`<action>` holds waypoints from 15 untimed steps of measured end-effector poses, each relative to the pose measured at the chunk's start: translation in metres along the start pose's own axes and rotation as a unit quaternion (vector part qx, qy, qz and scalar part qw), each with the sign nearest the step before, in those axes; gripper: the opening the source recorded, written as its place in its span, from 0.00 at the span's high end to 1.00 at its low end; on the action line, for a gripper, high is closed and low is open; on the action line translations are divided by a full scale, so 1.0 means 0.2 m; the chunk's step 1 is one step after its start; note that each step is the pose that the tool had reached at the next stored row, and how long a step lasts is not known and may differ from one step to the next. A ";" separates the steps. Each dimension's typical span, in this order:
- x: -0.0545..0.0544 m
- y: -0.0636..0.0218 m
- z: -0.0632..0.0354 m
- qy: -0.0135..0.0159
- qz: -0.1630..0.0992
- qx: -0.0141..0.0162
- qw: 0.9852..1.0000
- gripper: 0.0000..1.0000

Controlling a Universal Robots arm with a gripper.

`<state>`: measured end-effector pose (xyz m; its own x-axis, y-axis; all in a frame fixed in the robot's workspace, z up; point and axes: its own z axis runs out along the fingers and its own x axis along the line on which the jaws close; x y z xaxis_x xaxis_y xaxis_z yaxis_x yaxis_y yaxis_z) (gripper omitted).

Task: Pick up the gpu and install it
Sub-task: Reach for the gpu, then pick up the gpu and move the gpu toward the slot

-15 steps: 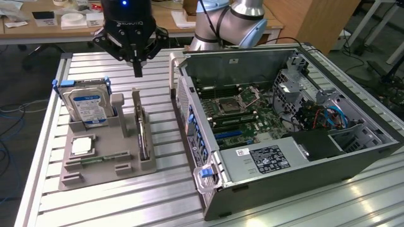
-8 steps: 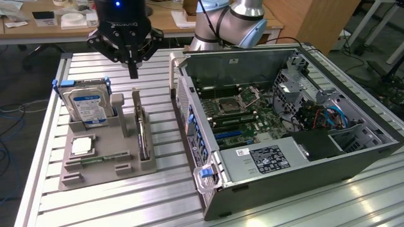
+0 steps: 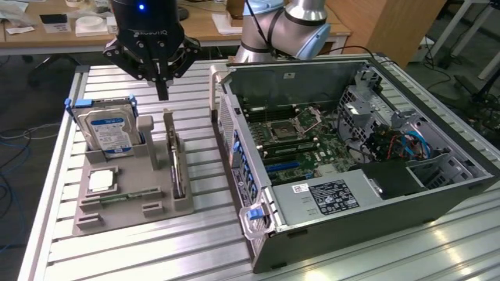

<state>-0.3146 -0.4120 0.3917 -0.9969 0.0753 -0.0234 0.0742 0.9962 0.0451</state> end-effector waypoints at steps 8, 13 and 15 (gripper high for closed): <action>0.00 0.000 0.000 0.000 0.000 0.000 1.000 0.89; 0.00 0.000 0.000 0.000 0.000 0.000 1.000 0.89; 0.00 0.000 0.000 0.000 0.000 0.000 1.000 0.83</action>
<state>-0.3146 -0.4120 0.3918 -0.9969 0.0753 -0.0233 0.0742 0.9962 0.0451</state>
